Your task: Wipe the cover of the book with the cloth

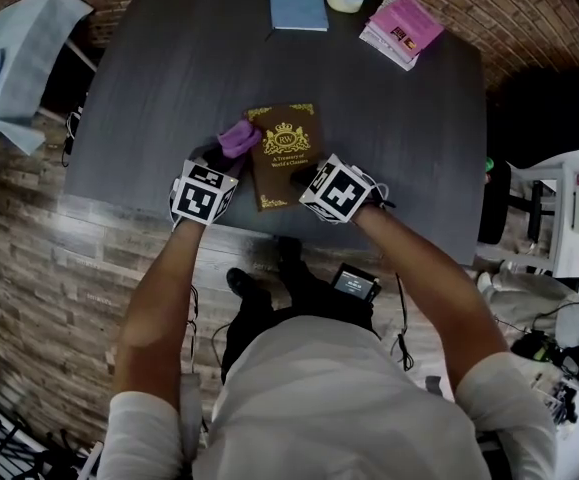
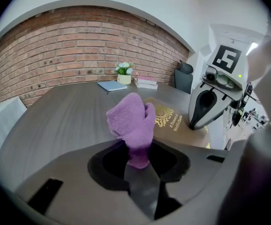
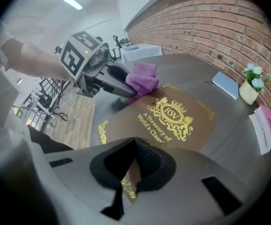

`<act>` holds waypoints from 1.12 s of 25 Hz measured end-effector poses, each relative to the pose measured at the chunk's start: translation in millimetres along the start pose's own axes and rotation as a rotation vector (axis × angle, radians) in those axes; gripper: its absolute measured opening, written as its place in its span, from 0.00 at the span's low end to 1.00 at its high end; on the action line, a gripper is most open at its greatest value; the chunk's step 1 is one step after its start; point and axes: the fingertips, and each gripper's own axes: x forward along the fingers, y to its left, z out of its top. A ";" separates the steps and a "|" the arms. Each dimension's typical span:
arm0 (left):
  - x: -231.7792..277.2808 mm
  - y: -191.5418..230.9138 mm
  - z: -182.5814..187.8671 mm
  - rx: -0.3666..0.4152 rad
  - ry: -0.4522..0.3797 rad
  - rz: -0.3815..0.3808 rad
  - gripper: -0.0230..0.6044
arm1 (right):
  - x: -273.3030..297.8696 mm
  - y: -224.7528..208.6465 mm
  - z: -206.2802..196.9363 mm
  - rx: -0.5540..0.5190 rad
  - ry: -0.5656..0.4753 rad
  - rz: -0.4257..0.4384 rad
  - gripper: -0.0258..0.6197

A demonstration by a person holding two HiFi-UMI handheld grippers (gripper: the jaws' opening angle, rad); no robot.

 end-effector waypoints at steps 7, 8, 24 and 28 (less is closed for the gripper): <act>-9.5 -17.6 -12.1 -0.008 0.005 -0.025 0.24 | -0.3 -0.3 0.4 0.003 0.005 -0.013 0.06; -10.6 -20.0 -13.7 -0.009 0.005 -0.028 0.24 | -0.1 -0.4 0.4 0.003 0.006 -0.014 0.06; -28.5 -58.1 -37.3 0.002 0.026 -0.080 0.24 | -0.4 -2.1 -0.4 0.006 0.006 -0.044 0.06; -34.7 -66.5 -45.1 0.003 0.033 -0.093 0.24 | 0.4 -1.1 0.3 0.015 0.003 -0.050 0.06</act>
